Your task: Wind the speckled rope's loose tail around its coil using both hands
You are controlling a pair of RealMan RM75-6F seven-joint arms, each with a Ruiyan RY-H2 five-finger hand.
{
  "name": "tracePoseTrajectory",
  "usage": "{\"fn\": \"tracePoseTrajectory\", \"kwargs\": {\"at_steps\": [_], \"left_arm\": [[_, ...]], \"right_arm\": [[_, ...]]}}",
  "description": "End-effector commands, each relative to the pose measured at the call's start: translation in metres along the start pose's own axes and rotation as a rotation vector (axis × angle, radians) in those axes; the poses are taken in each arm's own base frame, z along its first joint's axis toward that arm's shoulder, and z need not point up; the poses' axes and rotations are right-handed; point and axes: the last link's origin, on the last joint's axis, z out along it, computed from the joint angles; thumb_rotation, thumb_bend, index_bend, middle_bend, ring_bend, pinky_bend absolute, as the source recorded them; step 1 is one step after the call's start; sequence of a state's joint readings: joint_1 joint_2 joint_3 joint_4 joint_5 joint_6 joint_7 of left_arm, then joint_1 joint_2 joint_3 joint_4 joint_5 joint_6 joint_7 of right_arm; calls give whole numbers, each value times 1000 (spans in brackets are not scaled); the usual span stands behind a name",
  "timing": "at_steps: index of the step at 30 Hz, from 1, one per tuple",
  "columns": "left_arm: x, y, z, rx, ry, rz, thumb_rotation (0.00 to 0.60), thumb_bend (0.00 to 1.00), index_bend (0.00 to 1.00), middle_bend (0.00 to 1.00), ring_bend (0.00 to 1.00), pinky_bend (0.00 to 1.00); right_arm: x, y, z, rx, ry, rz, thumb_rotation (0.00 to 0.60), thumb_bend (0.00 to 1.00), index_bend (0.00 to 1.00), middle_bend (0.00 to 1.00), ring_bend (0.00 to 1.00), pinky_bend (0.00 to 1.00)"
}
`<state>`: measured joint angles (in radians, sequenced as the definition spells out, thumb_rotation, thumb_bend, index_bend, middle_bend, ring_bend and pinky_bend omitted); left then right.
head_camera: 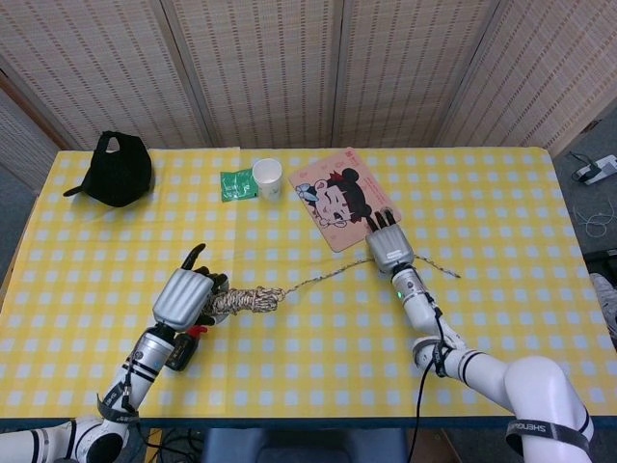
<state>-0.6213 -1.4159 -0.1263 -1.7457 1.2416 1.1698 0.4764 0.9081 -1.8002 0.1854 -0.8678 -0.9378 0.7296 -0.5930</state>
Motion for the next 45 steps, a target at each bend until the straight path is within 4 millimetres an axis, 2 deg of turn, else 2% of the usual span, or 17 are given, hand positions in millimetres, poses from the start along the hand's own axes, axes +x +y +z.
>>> {"fn": "tracePoseTrajectory", "kwargs": {"at_steps": [1,12,20,32,39,45], "left_arm": [[0,0,0,1,1,-1,543,290,745,718,486,0],[-2,-1,0,3,-4,-5,539,290,745,718,486,0],[-2,-2,0,7,0,-5,537,290,745,718,486,0],[6,-7,2,28,32,-36,539,290,747,718,486,0],[19,-15,5,59,73,-85,540,290,748,718,486,0],[30,-26,11,105,90,-125,552,290,753,724,488,0]], "right_arm": [[-1,0,0,-2,-4,-3,600,306,505,108,0,0],[-3,1,0,-6,-17,-12,600,306,516,119,0,0],[-5,2,1,-13,-24,-12,600,306,559,146,0,0],[-6,6,-1,-18,-26,-11,600,373,579,165,0,0],[11,15,-10,-6,25,42,600,447,584,172,0,0],[36,25,-33,35,102,91,600,496,595,179,0,0]]}}
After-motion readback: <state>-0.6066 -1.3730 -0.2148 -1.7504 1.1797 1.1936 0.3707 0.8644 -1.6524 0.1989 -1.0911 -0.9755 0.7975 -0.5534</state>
